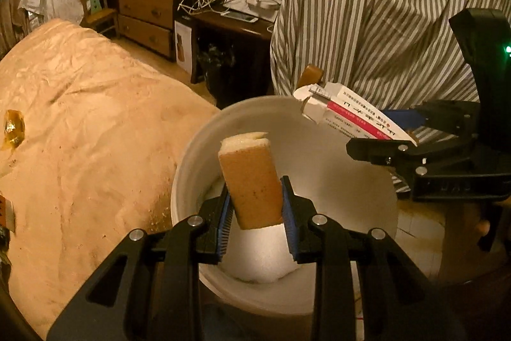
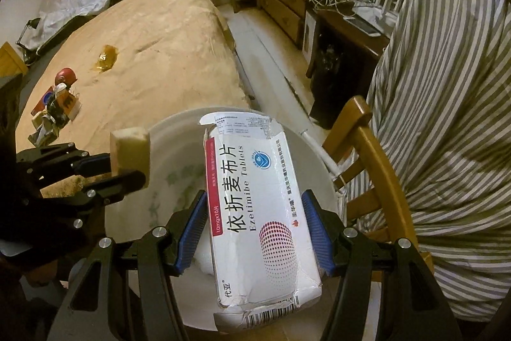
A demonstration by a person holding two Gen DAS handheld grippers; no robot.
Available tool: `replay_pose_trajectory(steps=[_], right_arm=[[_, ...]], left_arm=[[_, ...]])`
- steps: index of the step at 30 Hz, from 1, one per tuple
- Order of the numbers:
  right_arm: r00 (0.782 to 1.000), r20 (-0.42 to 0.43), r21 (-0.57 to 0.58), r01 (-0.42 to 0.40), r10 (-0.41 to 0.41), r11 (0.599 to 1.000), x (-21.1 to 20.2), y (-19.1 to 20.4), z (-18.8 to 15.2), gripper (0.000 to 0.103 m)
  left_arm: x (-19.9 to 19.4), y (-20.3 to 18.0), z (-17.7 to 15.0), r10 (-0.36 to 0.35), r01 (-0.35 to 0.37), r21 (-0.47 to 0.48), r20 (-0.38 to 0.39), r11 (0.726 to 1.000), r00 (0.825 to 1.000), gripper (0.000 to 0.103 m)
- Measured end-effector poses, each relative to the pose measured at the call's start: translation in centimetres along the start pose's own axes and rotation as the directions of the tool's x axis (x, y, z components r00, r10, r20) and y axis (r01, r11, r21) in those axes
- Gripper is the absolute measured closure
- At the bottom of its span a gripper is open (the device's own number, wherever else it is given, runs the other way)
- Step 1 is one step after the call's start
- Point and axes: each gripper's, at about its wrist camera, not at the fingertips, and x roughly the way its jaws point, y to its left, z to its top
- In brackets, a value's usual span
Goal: Collect trash
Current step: 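Open both tools to drop the box and sponge into the bucket, then grasp the white wrapper packet with the left tool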
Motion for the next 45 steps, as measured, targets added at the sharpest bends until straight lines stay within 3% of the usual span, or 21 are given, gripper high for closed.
replay_pose_trajectory(steps=[5,7,8,9,21,24,27,31,34,36,38,39,41,45], right_arm=[[1.000,0.000,0.011,-0.012,0.012,1.000,0.1,1.0,-0.8,0.040],[1.000,0.007,0.021,-0.025,0.025,0.999,0.1,0.9,-0.6,0.036],[1.000,0.012,0.026,-0.027,0.027,0.999,-0.2,0.8,-0.6,0.032],[0.999,0.018,0.029,-0.029,0.029,0.999,-0.3,0.7,-0.6,0.031],[0.995,0.091,0.008,-0.036,0.035,0.999,-2.6,2.4,-0.7,0.031],[0.983,0.181,-0.056,-0.033,0.042,0.998,-4.6,4.9,-1.0,0.028],[0.955,0.276,-0.131,-0.072,0.106,0.989,-6.5,9.2,-1.8,0.025],[0.927,0.306,-0.217,-0.155,0.218,0.964,-6.1,15.2,-2.4,0.024],[0.915,0.280,-0.275,-0.213,0.290,0.938,-4.8,19.8,-2.2,0.023],[0.913,0.252,-0.309,-0.237,0.320,0.921,-3.5,22.9,-2.1,0.023],[0.911,0.214,-0.328,-0.274,0.354,0.904,-2.0,25.9,-1.8,0.023],[0.910,0.201,-0.335,-0.284,0.363,0.898,-1.4,27.1,-1.7,0.023],[0.908,0.174,-0.349,-0.305,0.381,0.886,-0.2,29.3,-1.4,0.023],[0.909,0.139,-0.359,-0.324,0.394,0.875,1.6,32.1,-1.2,0.023]], left_arm=[[0.1,0.3,0.7,-0.002,0.002,-0.009,-0.001,1.000,1.000,0.074],[-0.2,0.3,0.6,0.008,-0.008,-0.011,0.002,1.000,1.000,0.058],[-0.3,0.4,0.6,0.021,-0.021,-0.015,0.013,1.000,1.000,0.045],[-0.4,0.4,0.6,0.032,-0.032,-0.016,0.023,0.999,0.999,0.041],[-2.1,1.8,-0.6,0.043,-0.041,-0.038,0.045,0.998,0.998,0.041],[-3.7,3.4,-2.1,0.060,-0.057,-0.051,0.064,0.997,0.996,0.038],[-5.9,6.8,-4.5,0.120,-0.113,-0.089,0.087,0.990,0.989,0.037],[-9.6,14.0,-8.6,0.243,-0.216,-0.226,0.097,0.950,0.965,0.037],[-12.9,20.4,-12.2,0.354,-0.306,-0.351,0.080,0.885,0.932,0.037],[-15.0,24.5,-14.7,0.446,-0.387,-0.412,0.053,0.825,0.893,0.037],[-16.5,27.8,-16.2,0.518,-0.457,-0.430,0.030,0.779,0.855,0.037],[-17.0,29.2,-16.6,0.538,-0.480,-0.423,0.021,0.769,0.843,0.037],[-17.4,31.5,-16.7,0.544,-0.501,-0.383,0.004,0.776,0.839,0.037],[-17.1,33.3,-15.1,0.557,-0.536,-0.252,0.016,0.806,0.830,0.024]])
